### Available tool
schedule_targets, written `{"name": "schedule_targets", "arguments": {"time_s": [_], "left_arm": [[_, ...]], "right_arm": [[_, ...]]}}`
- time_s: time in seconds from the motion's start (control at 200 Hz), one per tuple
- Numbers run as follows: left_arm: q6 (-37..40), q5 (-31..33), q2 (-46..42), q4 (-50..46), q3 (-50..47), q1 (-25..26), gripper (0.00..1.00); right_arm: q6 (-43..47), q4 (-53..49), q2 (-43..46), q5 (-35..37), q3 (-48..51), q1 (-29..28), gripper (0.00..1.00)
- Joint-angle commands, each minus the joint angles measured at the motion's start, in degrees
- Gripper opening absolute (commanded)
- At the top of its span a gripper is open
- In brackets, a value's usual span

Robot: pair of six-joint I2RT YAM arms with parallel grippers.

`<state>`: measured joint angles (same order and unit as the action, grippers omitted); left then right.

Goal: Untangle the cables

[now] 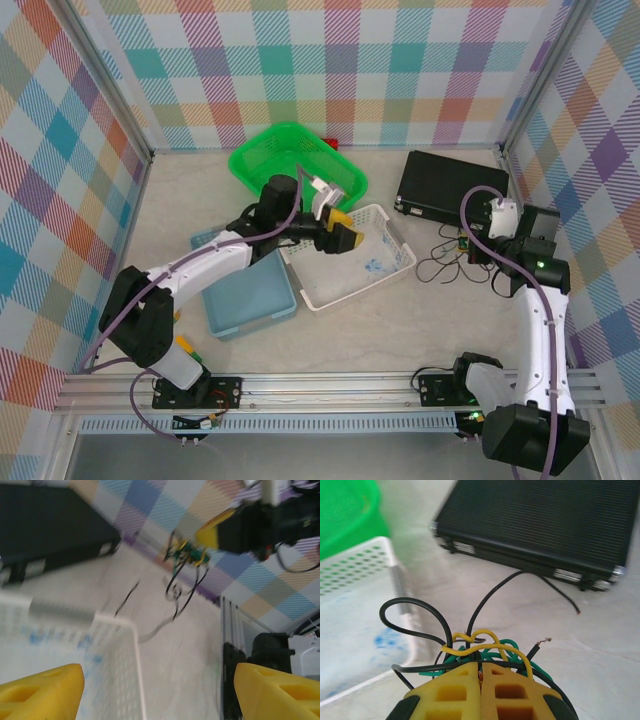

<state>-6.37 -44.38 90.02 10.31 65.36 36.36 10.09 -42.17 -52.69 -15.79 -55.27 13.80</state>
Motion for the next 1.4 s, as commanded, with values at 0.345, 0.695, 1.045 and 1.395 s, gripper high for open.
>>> {"name": "schedule_targets", "arguments": {"time_s": [0.345,0.695,1.045,1.395], "left_arm": [[-3.98,-1.25,17.06,38.69,11.0,4.73,0.86],[-4.44,12.86,9.16,10.21,15.11,10.65,0.84],[-16.71,21.58,8.64,-28.14,31.08,14.79,0.84],[-25.14,35.46,1.16,-37.06,32.53,14.75,0.83]], "right_arm": [[5.29,3.0,5.8,-31.97,-2.37,-0.4,0.0],[8.28,5.13,5.08,-34.27,-3.49,-0.53,0.0],[11.95,9.82,6.44,-36.34,-0.84,-1.75,0.0],[12.25,12.21,8.95,-37.82,1.7,-3.07,0.0]]}}
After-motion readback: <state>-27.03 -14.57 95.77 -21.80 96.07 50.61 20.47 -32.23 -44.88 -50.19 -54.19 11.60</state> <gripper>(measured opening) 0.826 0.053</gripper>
